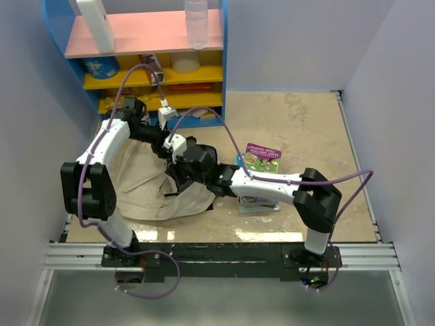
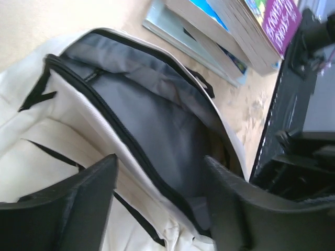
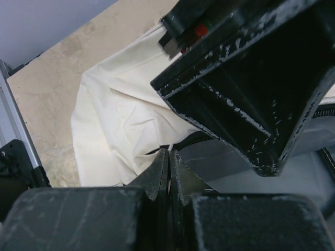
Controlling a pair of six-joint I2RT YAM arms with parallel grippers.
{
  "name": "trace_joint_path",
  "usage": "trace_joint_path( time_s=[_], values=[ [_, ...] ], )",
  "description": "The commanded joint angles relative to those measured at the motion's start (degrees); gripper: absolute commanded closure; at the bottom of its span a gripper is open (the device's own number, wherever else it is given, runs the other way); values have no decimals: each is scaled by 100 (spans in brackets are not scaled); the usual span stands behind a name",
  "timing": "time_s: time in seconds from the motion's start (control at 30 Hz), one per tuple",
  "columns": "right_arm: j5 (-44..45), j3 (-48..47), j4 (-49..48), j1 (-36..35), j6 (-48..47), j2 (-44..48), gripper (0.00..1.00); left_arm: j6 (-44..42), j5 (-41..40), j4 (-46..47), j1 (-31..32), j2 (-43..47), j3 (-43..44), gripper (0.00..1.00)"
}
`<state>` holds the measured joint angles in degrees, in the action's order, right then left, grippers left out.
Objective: Pack the student bag
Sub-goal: Adjust the student bag at the center of the board.
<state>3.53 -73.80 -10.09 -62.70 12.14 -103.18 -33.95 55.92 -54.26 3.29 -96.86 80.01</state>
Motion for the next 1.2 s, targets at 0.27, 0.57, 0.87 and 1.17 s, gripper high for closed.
trace_joint_path(
  time_s=[0.27,0.57,0.87,1.17],
  values=[
    [165,-521,-187,-32,-168,-133,100,-1553,201,-1290,-153,229,140,41],
    [148,-583,-125,-23,-186,-1,100,-1448,-221,-806,-57,290,-196,100],
    [550,408,-38,-23,-1,877,44,-982,-854,-270,-74,519,-29,100],
    [896,1210,-37,249,613,1231,42,-1096,-960,-867,-74,466,472,100]
  ],
)
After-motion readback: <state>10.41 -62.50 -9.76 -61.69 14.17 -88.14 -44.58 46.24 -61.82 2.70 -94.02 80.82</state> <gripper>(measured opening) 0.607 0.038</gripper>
